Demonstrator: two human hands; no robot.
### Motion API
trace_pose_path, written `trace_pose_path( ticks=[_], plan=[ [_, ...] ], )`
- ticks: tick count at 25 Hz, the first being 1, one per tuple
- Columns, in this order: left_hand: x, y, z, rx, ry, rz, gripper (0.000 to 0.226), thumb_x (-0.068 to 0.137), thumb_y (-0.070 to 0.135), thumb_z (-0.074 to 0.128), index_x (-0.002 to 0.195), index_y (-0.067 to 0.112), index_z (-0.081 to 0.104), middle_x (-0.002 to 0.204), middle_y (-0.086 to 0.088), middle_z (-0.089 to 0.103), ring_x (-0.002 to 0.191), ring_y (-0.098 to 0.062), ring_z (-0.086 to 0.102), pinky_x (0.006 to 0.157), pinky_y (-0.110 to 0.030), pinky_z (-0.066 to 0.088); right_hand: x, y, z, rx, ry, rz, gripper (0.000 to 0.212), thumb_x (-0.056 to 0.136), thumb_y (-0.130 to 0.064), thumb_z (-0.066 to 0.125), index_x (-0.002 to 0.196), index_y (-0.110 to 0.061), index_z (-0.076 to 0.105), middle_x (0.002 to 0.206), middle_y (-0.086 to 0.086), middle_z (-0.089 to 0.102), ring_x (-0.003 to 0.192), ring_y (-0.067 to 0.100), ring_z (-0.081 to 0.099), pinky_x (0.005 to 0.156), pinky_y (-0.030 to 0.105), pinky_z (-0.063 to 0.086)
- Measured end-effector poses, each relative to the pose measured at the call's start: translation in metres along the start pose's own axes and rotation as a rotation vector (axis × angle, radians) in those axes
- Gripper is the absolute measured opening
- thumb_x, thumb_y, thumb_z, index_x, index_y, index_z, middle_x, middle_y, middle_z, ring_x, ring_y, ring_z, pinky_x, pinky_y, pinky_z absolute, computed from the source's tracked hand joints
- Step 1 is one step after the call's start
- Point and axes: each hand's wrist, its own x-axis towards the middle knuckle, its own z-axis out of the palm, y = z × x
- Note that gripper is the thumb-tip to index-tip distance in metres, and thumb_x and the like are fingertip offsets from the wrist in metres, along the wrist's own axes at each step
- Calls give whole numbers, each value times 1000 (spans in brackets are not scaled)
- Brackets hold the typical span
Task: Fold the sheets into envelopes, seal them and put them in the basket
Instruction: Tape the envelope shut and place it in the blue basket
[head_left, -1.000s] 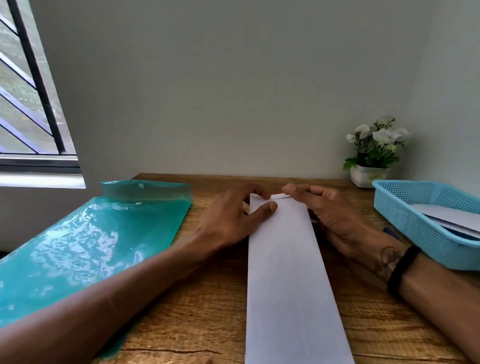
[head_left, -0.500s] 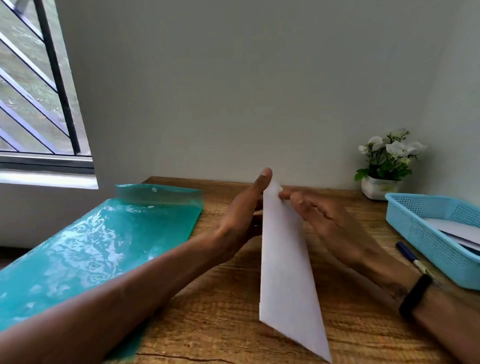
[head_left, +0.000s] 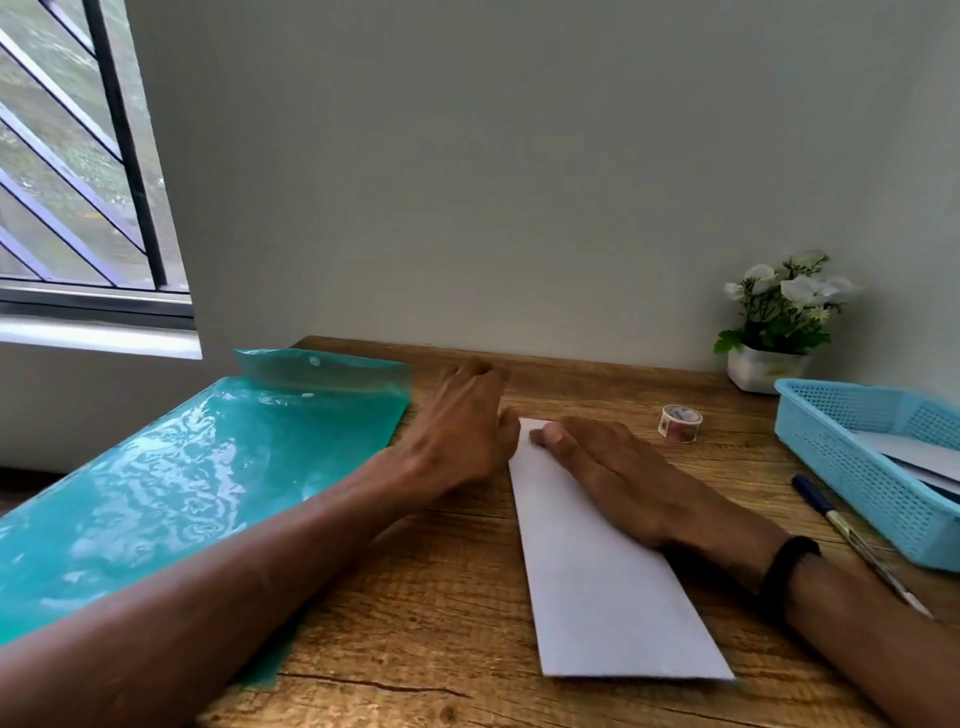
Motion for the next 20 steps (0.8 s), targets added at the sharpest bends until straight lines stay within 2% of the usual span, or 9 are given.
trace_pose_path(
  ticks=[2, 3, 6, 8, 11, 13, 15, 17, 20],
  plan=[
    [0, -1, 1, -10, -96, 93, 46, 106, 29, 47, 150, 17, 50, 153, -7, 53, 140, -24, 48, 118, -39, 35, 11, -2, 8, -98, -16, -1, 62, 104, -64, 14, 157, -39, 34, 168, -5, 31, 156, 19, 23, 127, 43, 15],
    [1, 2, 2, -24, -157, 103, 43, 108, 30, 42, 149, 18, 50, 151, -7, 56, 136, -22, 52, 118, -40, 37, 15, -2, 9, -103, -6, -26, 57, 107, -59, 17, 156, -39, 37, 166, -3, 35, 155, 22, 27, 126, 45, 20],
    [2, 5, 5, 107, -318, 105, 49, 112, 34, 34, 157, 18, 41, 162, -5, 43, 147, -19, 42, 124, -37, 28, 20, 8, -12, -41, 172, -27, 39, 103, -42, 51, 137, -26, 63, 144, 0, 61, 135, 22, 54, 105, 31, 42],
    [1, 5, 4, 155, -352, 97, 53, 112, 35, 34, 162, 20, 32, 169, -1, 31, 155, -16, 30, 126, -32, 20, 17, 28, -37, -175, 310, 36, 47, 93, -37, 69, 138, -25, 62, 148, 2, 57, 134, 22, 52, 108, 32, 42],
    [4, 6, 6, 112, -320, 88, 51, 111, 36, 35, 161, 25, 34, 169, 2, 30, 155, -16, 29, 127, -37, 21, 8, 62, -61, -159, 227, 218, 76, 82, -37, 83, 149, -28, 49, 153, 4, 51, 135, 23, 53, 112, 37, 45],
    [6, 3, 7, 76, -325, 65, 48, 110, 36, 37, 158, 30, 37, 169, 3, 30, 155, -17, 28, 128, -41, 22, 8, 75, -61, -52, 213, 281, 78, 80, -39, 85, 149, -29, 49, 150, 3, 55, 131, 21, 56, 105, 34, 47],
    [5, 1, 5, 54, -313, 56, 48, 109, 38, 41, 156, 32, 39, 168, 2, 31, 155, -19, 28, 128, -44, 23, 11, 78, -56, -7, 318, 223, 70, 79, -38, 85, 142, -29, 55, 140, 0, 63, 120, 15, 62, 96, 28, 50],
    [3, 4, 1, 9, -194, 70, 49, 107, 45, 45, 155, 31, 44, 165, 3, 38, 151, -18, 35, 125, -42, 29, 10, 68, -51, 135, 404, 94, 65, 78, -36, 87, 136, -29, 59, 128, -7, 69, 107, 4, 65, 84, 18, 53],
    [-1, 17, -4, -370, 10, 59, 52, 99, 60, 48, 141, 33, 60, 141, 7, 66, 121, -8, 65, 104, -35, 55, 6, 37, -39, 290, 405, -144, 67, 79, -29, 87, 140, -35, 57, 123, -23, 67, 106, -8, 66, 87, 15, 58]
  ],
)
